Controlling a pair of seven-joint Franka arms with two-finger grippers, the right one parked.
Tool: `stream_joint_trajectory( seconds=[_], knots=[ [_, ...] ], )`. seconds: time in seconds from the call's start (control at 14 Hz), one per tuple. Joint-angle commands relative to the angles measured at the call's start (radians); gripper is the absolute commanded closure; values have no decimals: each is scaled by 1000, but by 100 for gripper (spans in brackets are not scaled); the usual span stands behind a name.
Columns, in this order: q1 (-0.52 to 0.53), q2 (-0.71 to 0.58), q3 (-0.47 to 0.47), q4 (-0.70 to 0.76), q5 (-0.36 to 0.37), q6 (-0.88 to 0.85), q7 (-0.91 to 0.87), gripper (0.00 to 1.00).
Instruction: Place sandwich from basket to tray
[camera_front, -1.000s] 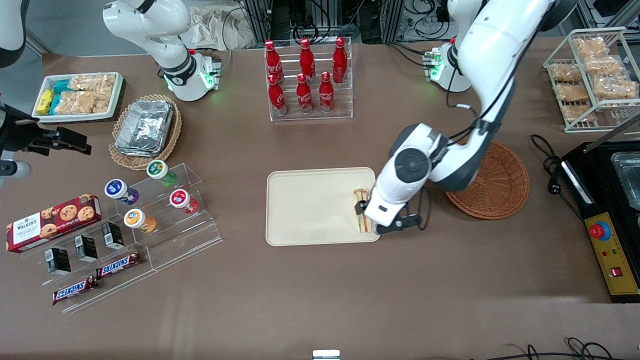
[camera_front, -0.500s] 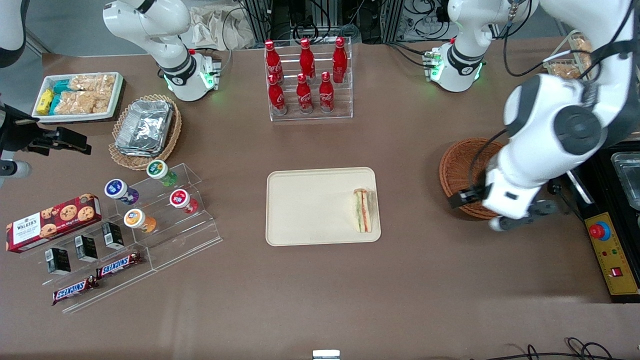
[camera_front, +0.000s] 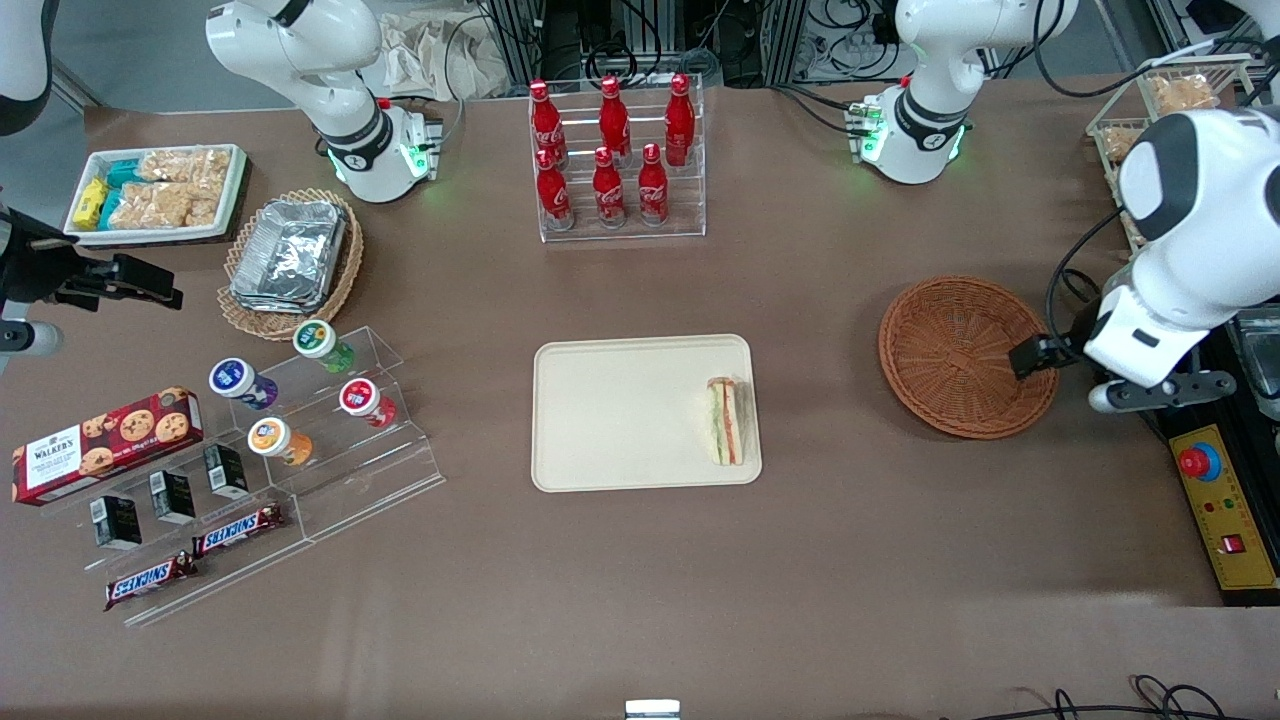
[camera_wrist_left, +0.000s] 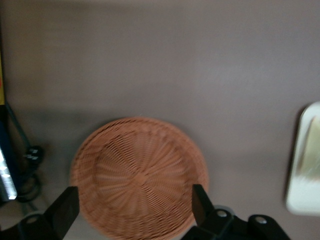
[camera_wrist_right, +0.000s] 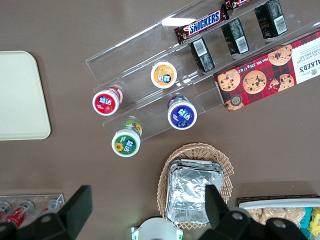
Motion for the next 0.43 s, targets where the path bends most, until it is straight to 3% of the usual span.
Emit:
stream_joint_trajectory(
  seconds=[0.0, 0.36],
  knots=[
    [1, -6, 11, 46, -8, -92, 76, 0],
    [24, 141, 9, 322, -8, -276, 94, 0]
  ],
)
